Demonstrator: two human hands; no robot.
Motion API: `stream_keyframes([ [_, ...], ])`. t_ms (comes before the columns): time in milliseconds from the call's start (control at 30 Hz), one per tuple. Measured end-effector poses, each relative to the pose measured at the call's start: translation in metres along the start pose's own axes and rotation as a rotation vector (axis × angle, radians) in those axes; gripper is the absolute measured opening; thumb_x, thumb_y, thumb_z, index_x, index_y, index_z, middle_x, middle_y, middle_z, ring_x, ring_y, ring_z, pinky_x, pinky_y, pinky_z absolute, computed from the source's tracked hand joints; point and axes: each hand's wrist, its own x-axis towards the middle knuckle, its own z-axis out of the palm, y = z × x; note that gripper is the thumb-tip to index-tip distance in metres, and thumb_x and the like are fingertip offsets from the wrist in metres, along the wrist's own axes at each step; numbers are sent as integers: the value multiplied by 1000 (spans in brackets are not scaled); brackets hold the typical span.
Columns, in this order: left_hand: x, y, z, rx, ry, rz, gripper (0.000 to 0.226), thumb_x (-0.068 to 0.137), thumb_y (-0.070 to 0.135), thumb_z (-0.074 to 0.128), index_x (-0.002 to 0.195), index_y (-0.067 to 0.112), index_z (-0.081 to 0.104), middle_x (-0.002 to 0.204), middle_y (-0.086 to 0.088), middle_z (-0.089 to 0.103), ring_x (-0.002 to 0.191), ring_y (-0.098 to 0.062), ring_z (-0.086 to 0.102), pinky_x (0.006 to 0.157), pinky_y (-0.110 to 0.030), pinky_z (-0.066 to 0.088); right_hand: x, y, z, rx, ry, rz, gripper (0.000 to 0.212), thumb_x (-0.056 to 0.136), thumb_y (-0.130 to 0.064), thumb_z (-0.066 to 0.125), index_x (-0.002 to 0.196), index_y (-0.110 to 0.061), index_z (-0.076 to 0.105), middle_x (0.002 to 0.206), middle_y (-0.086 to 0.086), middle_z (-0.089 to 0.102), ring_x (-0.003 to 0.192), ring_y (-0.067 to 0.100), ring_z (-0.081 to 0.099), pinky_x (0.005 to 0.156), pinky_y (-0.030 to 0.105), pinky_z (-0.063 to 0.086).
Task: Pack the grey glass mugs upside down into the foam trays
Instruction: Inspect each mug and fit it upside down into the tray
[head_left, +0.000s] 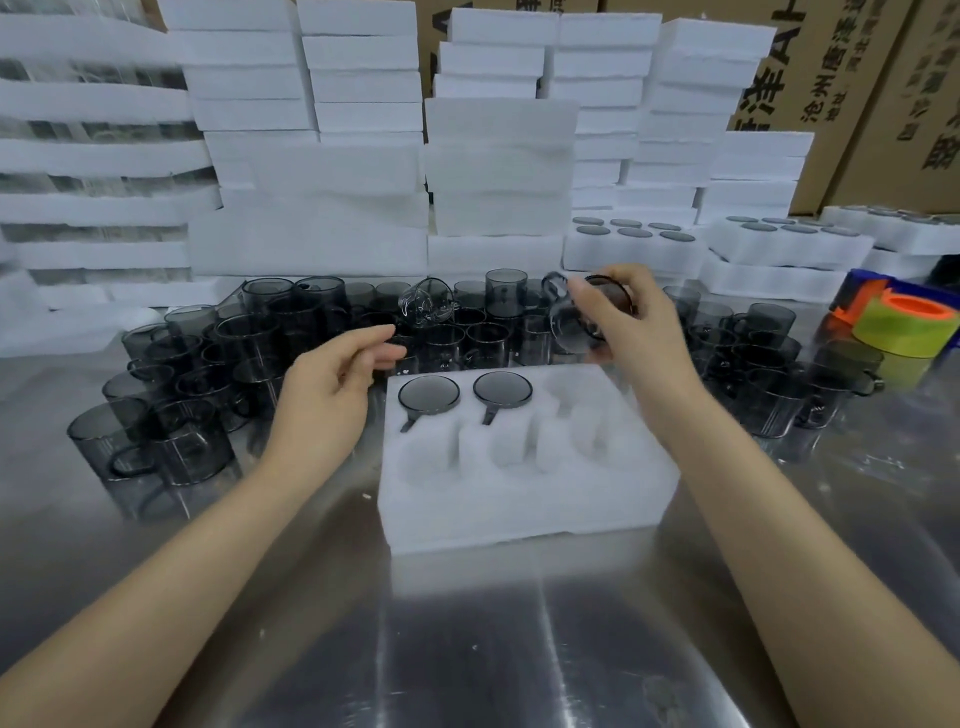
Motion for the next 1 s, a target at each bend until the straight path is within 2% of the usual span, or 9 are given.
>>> stream_keyframes([
  [100, -1, -2, 9, -91, -75, -130, 29, 98, 10, 51, 115, 30, 64, 111, 20, 66, 106, 10, 58, 93, -13, 42, 10, 6, -20, -74, -13, -21, 28, 82, -1, 63, 97, -24, 62, 78, 0, 64, 64, 9, 61, 47, 20, 46],
  [233, -10, -7, 20, -148, -141, -213, 28, 95, 13, 56, 107, 36, 66, 111, 16, 67, 95, 2, 61, 82, -14, 44, 17, 17, -37, -180, -78, -7, 32, 80, 8, 60, 81, -22, 73, 72, -6, 72, 66, 8, 65, 56, 20, 49],
  [367, -10, -11, 21, -165, -157, -215, 31, 93, 7, 57, 105, 33, 68, 113, 7, 67, 92, -11, 61, 86, -27, 47, 20, 17, -46, -232, -188, -78, 25, 83, 2, 69, 87, -23, 71, 83, -6, 75, 80, 6, 68, 74, 17, 50],
  [500, -10, -10, 21, -112, -177, -149, 33, 93, 4, 56, 96, 35, 68, 115, 13, 63, 96, 7, 55, 82, -9, 39, 15, 11, -41, -381, -424, -126, 25, 92, -3, 60, 97, -23, 74, 102, -3, 74, 99, 7, 65, 85, 15, 48],
  [600, -9, -9, 22, -100, -181, -135, 35, 93, 2, 55, 93, 34, 68, 118, 12, 61, 106, 6, 52, 90, -12, 37, 12, 9, -32, -535, -537, -71, 29, 99, -10, 50, 116, -28, 67, 117, -14, 65, 113, 0, 56, 98, 14, 38],
  [767, -10, -11, 22, -85, -190, -132, 33, 95, 3, 53, 91, 32, 69, 121, 9, 59, 104, -9, 53, 88, -18, 40, 5, 16, -18, -723, -339, -178, 30, 97, -2, 48, 106, -18, 72, 105, 2, 63, 95, 11, 53, 78, 14, 35],
  [867, -9, -11, 22, -71, -187, -134, 33, 95, 3, 52, 89, 30, 69, 122, 7, 59, 102, -17, 52, 89, -24, 39, 6, 15, -17, -801, -390, -142, 37, 96, -3, 46, 121, -20, 67, 101, -5, 60, 96, 11, 54, 79, 15, 37],
  [933, -9, -10, 23, -68, -183, -132, 34, 95, 2, 52, 86, 31, 68, 123, 5, 59, 100, -17, 51, 89, -25, 38, 7, 13, -14, -866, -478, -29, 41, 98, -15, 43, 135, -30, 55, 116, -11, 58, 108, 9, 52, 92, 21, 39],
  [1000, -10, -9, 24, -64, -178, -132, 35, 95, 1, 51, 85, 31, 68, 123, 3, 59, 100, -16, 50, 90, -25, 36, 6, 16, -12, -944, -561, 26, 42, 102, -30, 35, 144, -34, 41, 148, -12, 39, 137, 11, 32, 116, 33, 20],
])
